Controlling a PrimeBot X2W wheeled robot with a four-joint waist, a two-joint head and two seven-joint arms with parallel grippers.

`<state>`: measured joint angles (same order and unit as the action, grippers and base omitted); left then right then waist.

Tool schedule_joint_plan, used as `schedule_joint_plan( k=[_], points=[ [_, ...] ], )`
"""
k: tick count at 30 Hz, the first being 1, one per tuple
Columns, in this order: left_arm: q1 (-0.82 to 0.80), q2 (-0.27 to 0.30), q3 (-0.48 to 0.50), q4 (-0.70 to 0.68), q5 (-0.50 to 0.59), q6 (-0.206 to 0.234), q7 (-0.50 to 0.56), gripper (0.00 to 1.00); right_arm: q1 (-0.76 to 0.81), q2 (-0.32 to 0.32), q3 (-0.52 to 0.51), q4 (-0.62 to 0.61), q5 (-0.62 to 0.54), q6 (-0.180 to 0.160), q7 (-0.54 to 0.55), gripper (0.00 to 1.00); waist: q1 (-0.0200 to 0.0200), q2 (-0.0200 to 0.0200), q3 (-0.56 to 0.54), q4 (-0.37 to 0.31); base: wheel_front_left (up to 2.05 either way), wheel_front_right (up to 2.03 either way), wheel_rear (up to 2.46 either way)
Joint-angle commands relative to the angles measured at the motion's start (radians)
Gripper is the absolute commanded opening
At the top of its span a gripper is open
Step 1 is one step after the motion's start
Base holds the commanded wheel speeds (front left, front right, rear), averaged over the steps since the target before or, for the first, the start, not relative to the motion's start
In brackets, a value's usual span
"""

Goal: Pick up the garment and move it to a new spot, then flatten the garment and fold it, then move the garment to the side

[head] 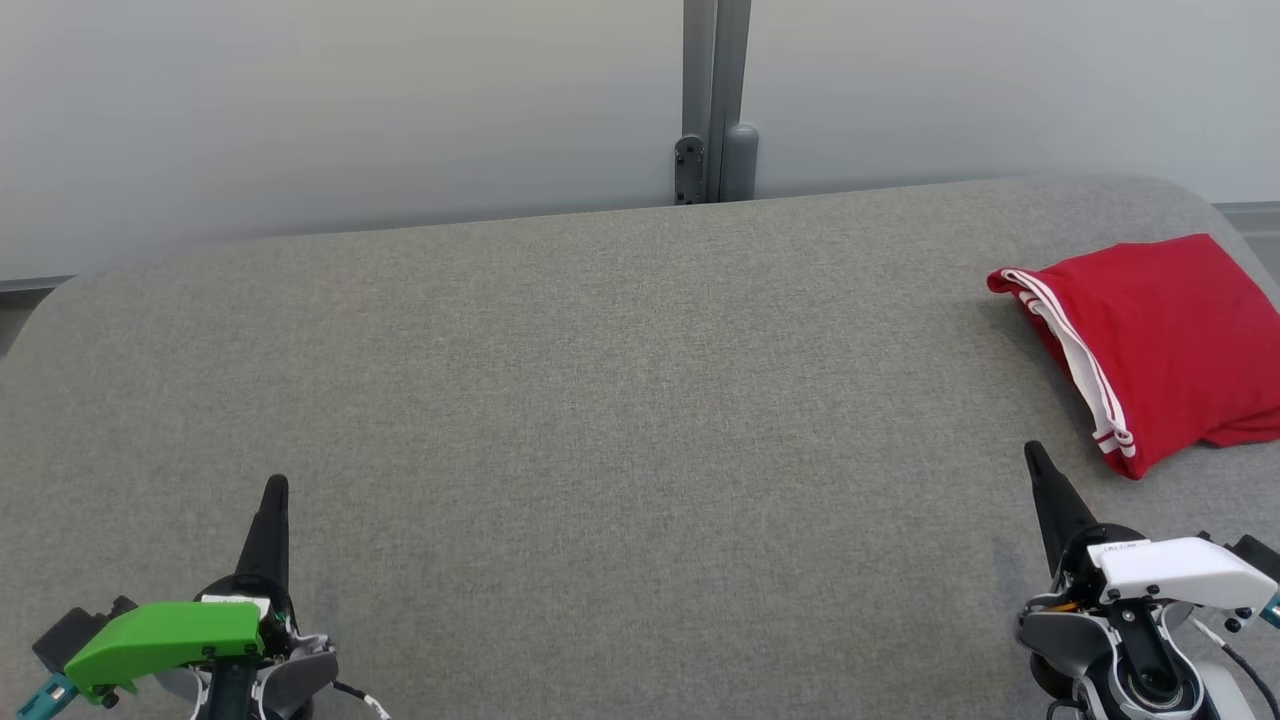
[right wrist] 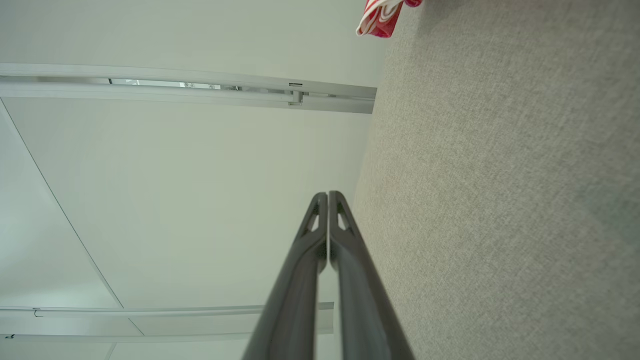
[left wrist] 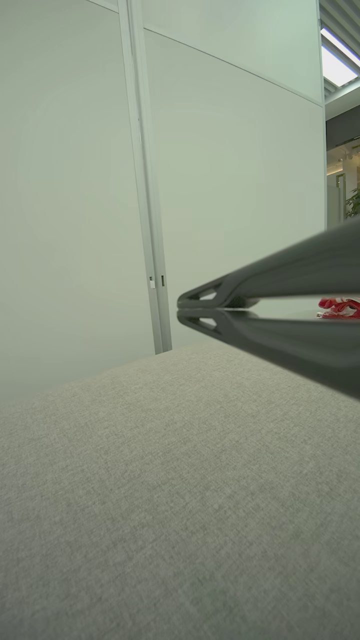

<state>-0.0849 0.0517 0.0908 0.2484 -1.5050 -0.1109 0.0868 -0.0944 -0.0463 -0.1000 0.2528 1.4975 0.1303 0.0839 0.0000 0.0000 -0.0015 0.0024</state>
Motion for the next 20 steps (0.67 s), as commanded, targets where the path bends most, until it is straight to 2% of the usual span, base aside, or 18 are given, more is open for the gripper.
schedule_joint_plan(
  k=[1,20],
  points=[
    [-0.022,0.000,0.007,-0.005,-0.024,-0.007,0.006,0.00,-0.016,-0.006,-0.005,-0.008,0.022,0.001,0.007,0.00,0.0000,0.0000,0.000,0.000,0.00,0.00,0.00],
    [-0.030,-0.002,0.027,-0.004,-0.108,-0.023,0.032,0.00,-0.018,-0.006,-0.016,-0.011,0.119,0.001,0.034,0.00,0.0000,0.0000,0.005,-0.002,0.00,0.00,0.00]
  ],
)
